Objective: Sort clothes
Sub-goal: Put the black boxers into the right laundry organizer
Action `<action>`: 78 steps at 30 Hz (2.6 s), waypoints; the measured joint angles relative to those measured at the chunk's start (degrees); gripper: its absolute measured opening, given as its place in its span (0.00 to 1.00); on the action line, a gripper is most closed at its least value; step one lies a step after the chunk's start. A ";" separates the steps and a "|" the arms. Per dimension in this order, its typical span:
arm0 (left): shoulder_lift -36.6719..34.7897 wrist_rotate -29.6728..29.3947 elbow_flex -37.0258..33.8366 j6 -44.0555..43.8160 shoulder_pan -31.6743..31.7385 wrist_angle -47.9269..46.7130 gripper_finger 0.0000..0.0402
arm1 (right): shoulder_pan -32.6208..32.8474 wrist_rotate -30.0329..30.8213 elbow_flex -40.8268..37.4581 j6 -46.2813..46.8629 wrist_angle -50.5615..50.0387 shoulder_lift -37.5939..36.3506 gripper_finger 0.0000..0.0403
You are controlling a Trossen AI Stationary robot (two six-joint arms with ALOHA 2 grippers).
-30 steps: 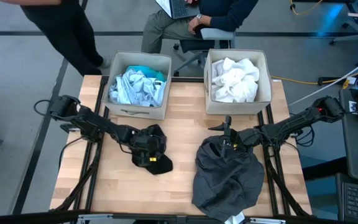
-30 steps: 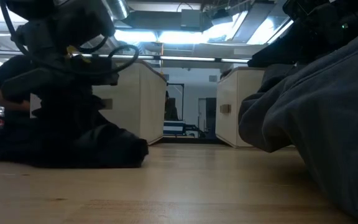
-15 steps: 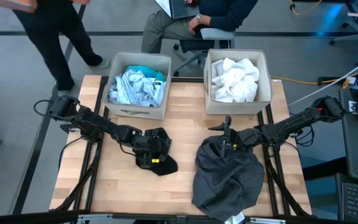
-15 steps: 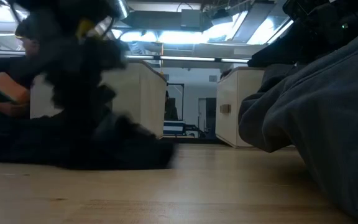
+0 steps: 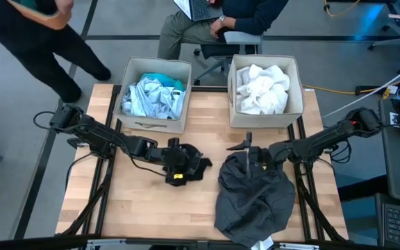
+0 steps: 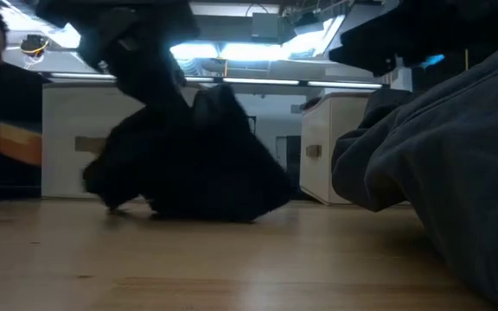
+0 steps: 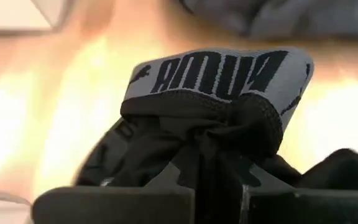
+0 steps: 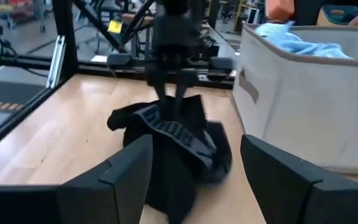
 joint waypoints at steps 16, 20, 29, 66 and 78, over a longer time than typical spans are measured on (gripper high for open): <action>0.00 -2.50 0.02 4.04 0.00 10.96 0.05 | -0.08 2.76 24.93 -18.57 -13.56 26.06 0.61; -0.02 -2.44 0.04 5.48 -0.17 13.02 0.05 | -1.03 3.14 28.23 -19.44 -15.34 29.96 0.61; -0.07 -1.29 0.04 7.69 -0.17 16.10 0.05 | -4.72 -2.69 30.81 -17.78 -12.11 33.21 0.57; -21.91 -1.90 -4.85 9.43 0.08 5.94 0.47 | -5.63 3.02 30.85 -18.80 -20.12 25.38 0.08; -29.18 -1.86 -21.24 14.84 5.08 28.57 0.46 | -6.69 10.75 30.85 -19.47 -28.66 10.97 0.08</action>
